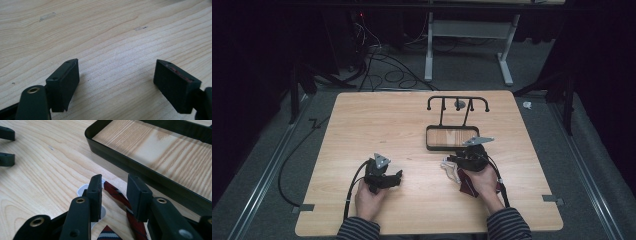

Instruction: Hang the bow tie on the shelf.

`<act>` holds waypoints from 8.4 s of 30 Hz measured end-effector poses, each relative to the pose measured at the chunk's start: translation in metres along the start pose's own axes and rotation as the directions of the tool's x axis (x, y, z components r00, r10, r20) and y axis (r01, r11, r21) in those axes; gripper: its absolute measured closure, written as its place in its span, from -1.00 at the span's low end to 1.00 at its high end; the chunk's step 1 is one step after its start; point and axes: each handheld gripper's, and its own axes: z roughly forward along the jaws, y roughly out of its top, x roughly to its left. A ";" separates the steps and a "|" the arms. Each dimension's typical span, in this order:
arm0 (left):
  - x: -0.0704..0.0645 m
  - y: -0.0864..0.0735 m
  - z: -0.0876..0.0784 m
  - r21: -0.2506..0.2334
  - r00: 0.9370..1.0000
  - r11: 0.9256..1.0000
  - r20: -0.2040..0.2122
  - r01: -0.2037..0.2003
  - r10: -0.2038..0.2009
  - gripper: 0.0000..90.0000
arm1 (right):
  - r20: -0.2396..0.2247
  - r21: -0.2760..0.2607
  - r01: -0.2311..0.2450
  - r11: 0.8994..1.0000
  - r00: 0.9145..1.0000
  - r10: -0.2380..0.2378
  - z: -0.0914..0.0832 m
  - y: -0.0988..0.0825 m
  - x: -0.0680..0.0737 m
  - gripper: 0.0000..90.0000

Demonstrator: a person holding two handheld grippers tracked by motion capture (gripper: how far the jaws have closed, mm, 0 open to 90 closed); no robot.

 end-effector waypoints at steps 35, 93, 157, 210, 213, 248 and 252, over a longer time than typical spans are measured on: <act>0.000 -0.001 -0.001 0.001 1.000 1.000 0.005 -0.005 0.005 -0.53 | 0.071 0.098 0.049 0.994 0.996 -0.056 0.021 -0.003 -0.001 1.00; 0.000 0.000 -0.001 0.002 1.000 1.000 0.005 -0.005 0.005 -0.53 | 0.031 -0.181 0.033 0.983 0.999 -0.028 -0.072 0.020 -0.004 1.00; 0.000 0.000 -0.001 0.002 1.000 1.000 0.005 -0.005 0.005 -0.53 | 0.064 -0.288 0.091 0.953 0.995 -0.075 -0.103 0.089 -0.004 1.00; 0.000 0.000 -0.001 0.003 1.000 1.000 0.007 -0.005 0.005 -0.53 | 0.110 -0.213 0.092 0.973 0.991 -0.070 -0.079 0.148 -0.020 1.00; 0.000 -0.001 -0.001 0.002 1.000 1.000 0.006 -0.005 0.005 -0.53 | 0.109 -0.208 0.086 0.974 0.992 -0.065 -0.075 0.151 -0.021 1.00; 0.000 -0.001 -0.001 0.003 1.000 1.000 0.007 -0.006 0.006 -0.53 | 0.136 -0.171 0.079 0.982 0.989 -0.056 -0.056 0.161 -0.026 0.97; 0.000 -0.001 -0.001 0.003 1.000 1.000 0.007 -0.007 0.007 -0.53 | 0.131 -0.178 0.075 0.981 0.990 -0.052 -0.057 0.161 -0.025 0.88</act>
